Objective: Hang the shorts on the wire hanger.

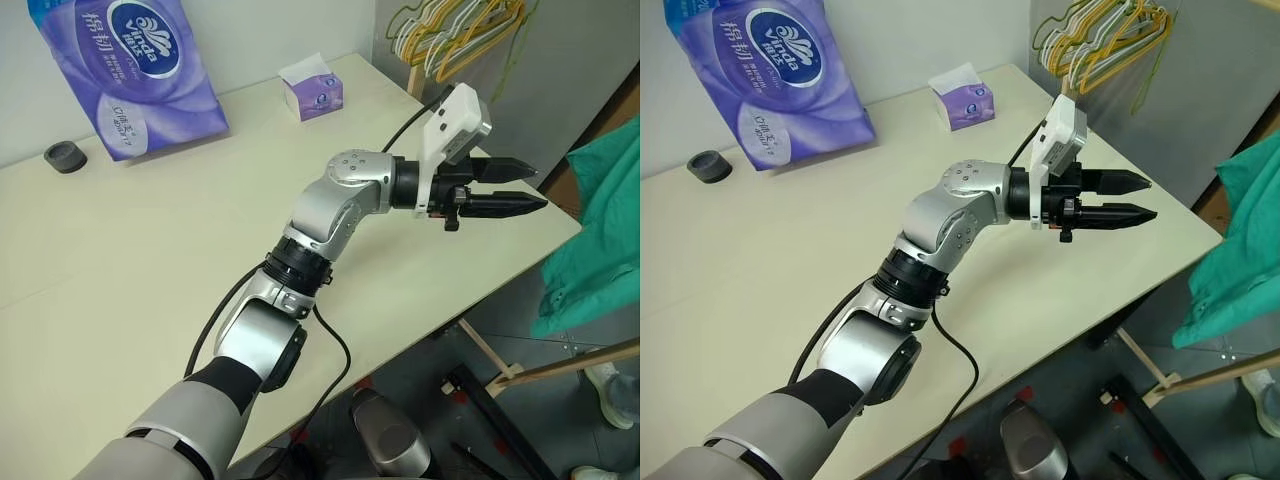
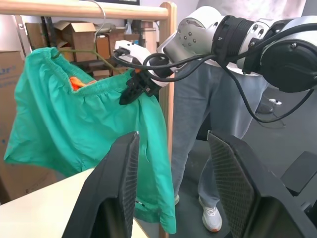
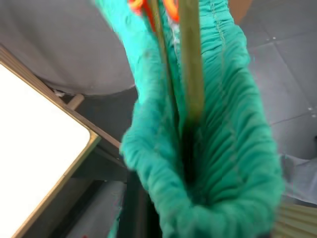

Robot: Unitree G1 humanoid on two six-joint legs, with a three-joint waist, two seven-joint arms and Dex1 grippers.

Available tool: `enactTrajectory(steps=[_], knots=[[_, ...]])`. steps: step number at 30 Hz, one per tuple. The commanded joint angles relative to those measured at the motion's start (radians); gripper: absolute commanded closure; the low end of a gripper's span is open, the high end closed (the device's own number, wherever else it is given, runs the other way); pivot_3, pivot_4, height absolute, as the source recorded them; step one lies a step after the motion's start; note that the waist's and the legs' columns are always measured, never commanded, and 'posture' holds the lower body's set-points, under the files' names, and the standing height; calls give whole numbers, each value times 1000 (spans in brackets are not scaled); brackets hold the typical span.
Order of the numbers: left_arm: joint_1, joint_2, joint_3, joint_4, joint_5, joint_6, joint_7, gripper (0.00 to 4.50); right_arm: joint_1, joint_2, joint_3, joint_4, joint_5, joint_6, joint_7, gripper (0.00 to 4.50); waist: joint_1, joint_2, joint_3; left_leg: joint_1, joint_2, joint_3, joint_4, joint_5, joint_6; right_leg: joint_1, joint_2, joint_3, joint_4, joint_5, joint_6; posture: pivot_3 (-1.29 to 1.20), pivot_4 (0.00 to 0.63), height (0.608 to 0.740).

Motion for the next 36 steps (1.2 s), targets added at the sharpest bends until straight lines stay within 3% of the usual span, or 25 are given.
enactTrajectory(steps=[1,8,16,24,29,36], knots=[[-32,-15,7,-13,7,-33,-11,2155,-12,-24,-35,-70,30,38,9,2357,-1,0,0,0,0,0,0,0,0,0,0,0,0,0,0,-562,235,740],[-36,-27,7,3,22,-56,-23,2155,9,-41,-81,-173,55,74,-31,27,-1,1,0,0,0,0,0,0,0,0,0,0,0,0,0,-575,221,740],[-41,-35,7,19,37,-75,-38,2155,13,-42,-174,-339,75,89,-145,27,-2,3,-2,0,0,0,0,0,0,-1,0,0,1,0,0,-578,205,740],[-28,-22,0,17,58,-80,-52,2155,248,5,-230,-670,21,-128,-257,27,-4,6,-3,-1,0,1,0,0,0,-3,-1,1,2,0,1,-562,188,740],[-5,5,3,4,83,-80,-33,2155,370,91,-263,-874,29,-287,-295,27,-3,8,-4,0,0,1,1,0,0,-3,-2,1,5,0,2,-545,181,740],[118,111,47,-127,136,-38,132,2155,515,289,-196,-1169,50,-488,-288,27,-6,8,-5,1,1,0,3,1,0,-5,-2,2,14,1,2,-517,175,740]])
